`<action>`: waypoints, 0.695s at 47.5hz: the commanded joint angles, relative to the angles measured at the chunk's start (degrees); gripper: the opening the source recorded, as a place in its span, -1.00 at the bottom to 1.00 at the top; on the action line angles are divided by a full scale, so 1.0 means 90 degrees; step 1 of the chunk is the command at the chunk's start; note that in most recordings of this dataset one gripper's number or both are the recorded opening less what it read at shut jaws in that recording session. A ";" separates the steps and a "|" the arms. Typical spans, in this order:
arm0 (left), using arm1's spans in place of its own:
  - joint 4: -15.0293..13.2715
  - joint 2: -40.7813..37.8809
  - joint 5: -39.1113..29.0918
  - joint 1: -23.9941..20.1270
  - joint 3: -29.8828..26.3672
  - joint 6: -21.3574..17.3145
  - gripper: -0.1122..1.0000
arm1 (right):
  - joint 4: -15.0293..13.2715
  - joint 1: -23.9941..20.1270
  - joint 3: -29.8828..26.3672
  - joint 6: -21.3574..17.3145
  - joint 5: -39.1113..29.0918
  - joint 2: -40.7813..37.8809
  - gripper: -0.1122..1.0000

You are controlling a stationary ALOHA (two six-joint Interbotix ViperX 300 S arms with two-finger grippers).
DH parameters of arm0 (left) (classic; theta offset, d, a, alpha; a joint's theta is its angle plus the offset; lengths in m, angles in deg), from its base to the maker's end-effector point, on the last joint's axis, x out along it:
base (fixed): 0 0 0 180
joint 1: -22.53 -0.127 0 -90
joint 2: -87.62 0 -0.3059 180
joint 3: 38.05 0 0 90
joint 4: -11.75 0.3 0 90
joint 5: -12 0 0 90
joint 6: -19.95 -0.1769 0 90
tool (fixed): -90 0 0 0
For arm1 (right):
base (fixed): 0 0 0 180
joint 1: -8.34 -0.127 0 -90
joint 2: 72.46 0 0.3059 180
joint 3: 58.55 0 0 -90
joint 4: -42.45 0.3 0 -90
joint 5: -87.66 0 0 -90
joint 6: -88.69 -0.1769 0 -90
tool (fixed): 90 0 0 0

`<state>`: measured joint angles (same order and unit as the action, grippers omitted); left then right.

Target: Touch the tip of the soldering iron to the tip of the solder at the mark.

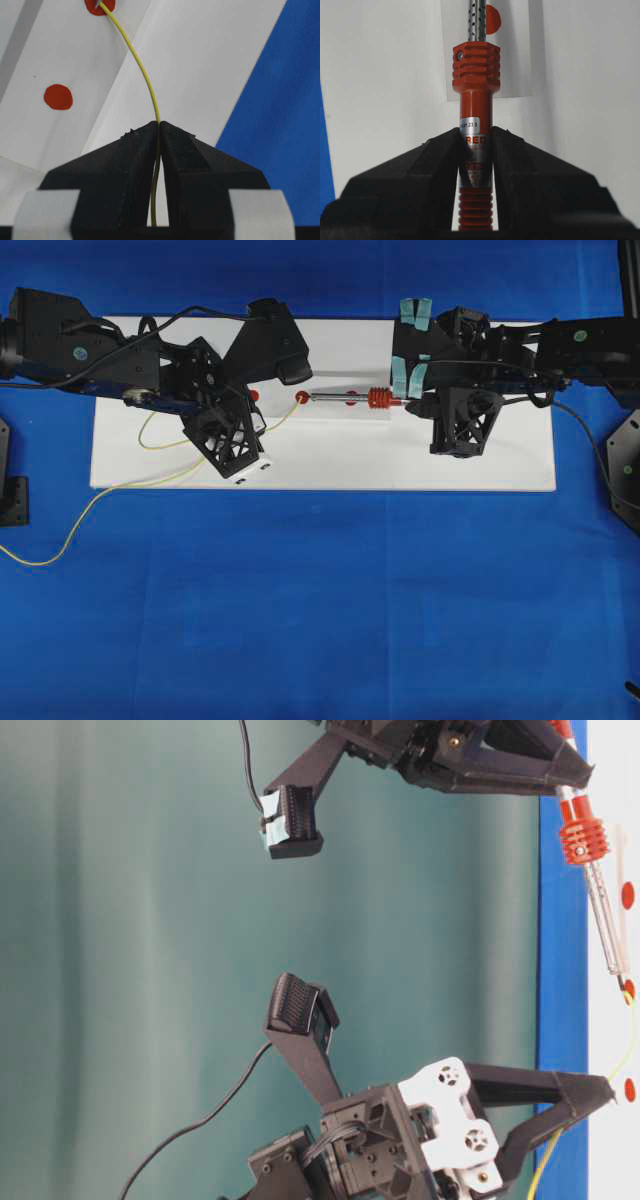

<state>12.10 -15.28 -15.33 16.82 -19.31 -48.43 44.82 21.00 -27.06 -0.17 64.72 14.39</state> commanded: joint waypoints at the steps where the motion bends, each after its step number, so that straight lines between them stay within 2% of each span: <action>1: 0.0000 0.0117 -0.0020 0.0000 -0.0059 0.0010 -0.74 | -0.0010 0.0000 -0.0146 0.0000 0.0029 0.0059 -0.68; 33: 0.0000 0.0117 -0.0068 0.0059 -0.0078 0.0000 -0.74 | -0.0010 0.0029 -0.0156 0.0010 0.0029 0.0059 -0.68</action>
<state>12.10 -15.37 -16.12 17.52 -19.31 -48.43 44.82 21.08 -27.06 -0.17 64.72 14.48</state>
